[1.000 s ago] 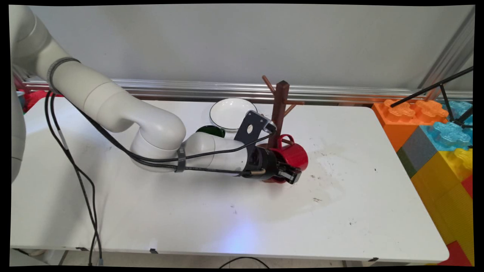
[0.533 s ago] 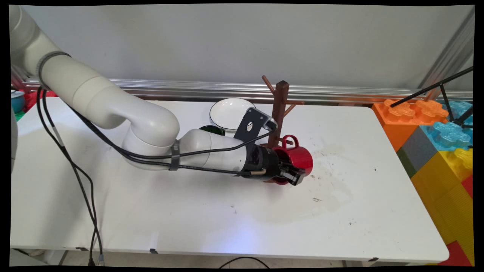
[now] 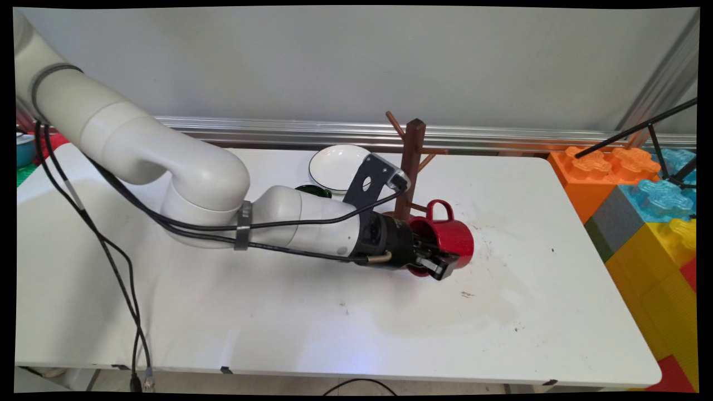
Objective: Place the picked object on the table
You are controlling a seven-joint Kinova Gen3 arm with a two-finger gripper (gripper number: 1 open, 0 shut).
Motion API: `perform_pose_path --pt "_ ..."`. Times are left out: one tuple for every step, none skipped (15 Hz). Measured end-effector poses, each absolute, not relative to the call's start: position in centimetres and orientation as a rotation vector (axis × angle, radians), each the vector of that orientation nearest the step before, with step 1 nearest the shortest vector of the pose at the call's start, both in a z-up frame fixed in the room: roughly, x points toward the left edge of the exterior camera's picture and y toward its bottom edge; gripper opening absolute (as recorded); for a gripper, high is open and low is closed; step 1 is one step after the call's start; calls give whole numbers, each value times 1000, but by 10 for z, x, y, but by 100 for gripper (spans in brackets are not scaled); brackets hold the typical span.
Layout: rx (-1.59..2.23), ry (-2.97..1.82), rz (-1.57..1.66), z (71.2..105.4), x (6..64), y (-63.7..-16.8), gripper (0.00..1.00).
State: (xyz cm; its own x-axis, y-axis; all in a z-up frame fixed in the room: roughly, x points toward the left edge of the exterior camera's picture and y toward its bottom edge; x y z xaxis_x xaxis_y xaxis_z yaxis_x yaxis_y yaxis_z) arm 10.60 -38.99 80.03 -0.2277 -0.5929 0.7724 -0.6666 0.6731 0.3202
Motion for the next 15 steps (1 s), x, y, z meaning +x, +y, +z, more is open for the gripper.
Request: perform_pose_path --pt "974 -1915 89 803 107 -388 0" --pt "964 -1916 85 806 107 -385 0" --pt "953 -1919 82 809 108 -384 0" --pt "941 -1924 79 812 110 -382 0" --pt "930 -1931 78 815 111 -380 0" --pt "921 -1937 78 817 113 -379 0" --pt "907 -1946 81 821 115 -377 0" --pt "897 -1952 83 823 117 -376 0" --pt "882 -1962 89 827 120 -375 0" --pt "866 -1973 97 832 125 -374 0" --pt "857 -1980 104 836 128 -374 0" --pt "848 -1987 110 840 132 -373 0" --pt "838 -1996 116 844 136 -373 0" --pt "828 -2003 121 848 141 -373 0" --pt "813 -2012 127 854 145 -372 0"
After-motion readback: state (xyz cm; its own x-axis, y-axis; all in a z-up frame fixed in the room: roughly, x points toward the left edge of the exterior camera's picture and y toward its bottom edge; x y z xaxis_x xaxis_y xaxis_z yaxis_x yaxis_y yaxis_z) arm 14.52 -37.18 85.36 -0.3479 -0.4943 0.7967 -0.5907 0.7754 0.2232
